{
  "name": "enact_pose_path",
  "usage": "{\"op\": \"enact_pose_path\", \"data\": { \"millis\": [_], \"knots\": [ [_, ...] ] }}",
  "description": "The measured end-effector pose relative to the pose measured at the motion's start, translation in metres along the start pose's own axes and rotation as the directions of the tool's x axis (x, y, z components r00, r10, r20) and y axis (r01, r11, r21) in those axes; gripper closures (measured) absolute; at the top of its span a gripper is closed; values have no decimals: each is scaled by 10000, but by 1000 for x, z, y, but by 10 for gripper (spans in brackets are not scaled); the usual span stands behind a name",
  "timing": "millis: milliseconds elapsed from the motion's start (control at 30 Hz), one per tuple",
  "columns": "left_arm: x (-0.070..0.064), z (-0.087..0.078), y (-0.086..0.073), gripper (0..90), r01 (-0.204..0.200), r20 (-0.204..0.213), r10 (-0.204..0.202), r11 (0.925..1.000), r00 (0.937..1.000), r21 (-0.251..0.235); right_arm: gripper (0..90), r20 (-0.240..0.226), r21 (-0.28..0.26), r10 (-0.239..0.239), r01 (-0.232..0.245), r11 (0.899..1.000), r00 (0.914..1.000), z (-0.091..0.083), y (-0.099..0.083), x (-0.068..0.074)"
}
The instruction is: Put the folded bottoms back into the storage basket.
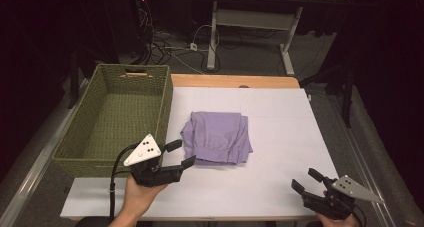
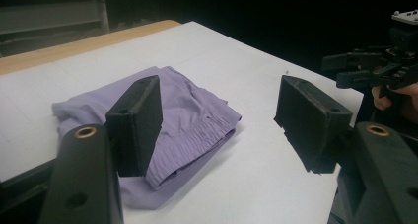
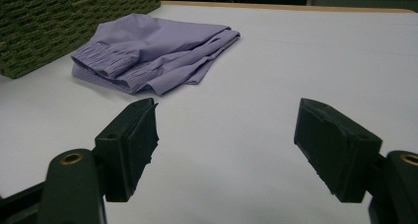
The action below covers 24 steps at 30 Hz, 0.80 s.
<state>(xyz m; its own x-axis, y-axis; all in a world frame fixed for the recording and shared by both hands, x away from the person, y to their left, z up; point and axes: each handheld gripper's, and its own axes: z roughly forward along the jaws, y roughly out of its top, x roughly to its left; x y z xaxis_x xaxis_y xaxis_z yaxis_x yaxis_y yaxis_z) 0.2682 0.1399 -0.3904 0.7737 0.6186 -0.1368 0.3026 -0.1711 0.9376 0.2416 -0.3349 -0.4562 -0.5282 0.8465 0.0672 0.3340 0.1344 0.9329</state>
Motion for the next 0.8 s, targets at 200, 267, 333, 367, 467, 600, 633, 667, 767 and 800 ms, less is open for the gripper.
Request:
{"op": "enact_pose_path", "data": {
  "millis": [200,267,333,367,467,600,633,667,767,800],
  "knots": [
    [0,10,3,332,27,18,-27,10000,10000,71,250,12,-5,16,-16,10000,10000,0,0,0],
    [-1,14,5,332,32,-142,-29,9999,9999,163,250,20,-11,-1,1,10000,10000,0,0,0],
    [-1,15,6,332,26,-196,-21,9997,9998,256,250,24,-1,-3,3,10000,10000,0,0,0],
    [-1,17,7,332,28,-286,-18,9993,9996,363,250,22,8,16,-16,10000,10000,0,0,0],
    [-1,22,8,331,77,-309,-62,9988,9995,490,249,29,-9,-13,13,10000,10000,-1,0,1],
    [1,32,11,310,214,-232,-199,9977,9995,644,245,46,-6,-27,27,10000,10000,0,0,1],
    [0,35,12,310,193,-226,-178,9974,9996,689,245,46,-6,-27,27,10000,10000,0,0,1],
    [0,37,13,310,162,-211,-147,9972,9997,737,244,65,-8,-34,34,10000,10000,0,0,1],
    [0,44,16,301,161,-147,-149,9962,9998,856,243,68,-17,9,-9,10000,10000,-1,0,1],
    [0,48,17,301,174,-135,-163,9957,9998,905,243,73,-21,8,-8,10000,10000,-1,0,1]
  ]
}}
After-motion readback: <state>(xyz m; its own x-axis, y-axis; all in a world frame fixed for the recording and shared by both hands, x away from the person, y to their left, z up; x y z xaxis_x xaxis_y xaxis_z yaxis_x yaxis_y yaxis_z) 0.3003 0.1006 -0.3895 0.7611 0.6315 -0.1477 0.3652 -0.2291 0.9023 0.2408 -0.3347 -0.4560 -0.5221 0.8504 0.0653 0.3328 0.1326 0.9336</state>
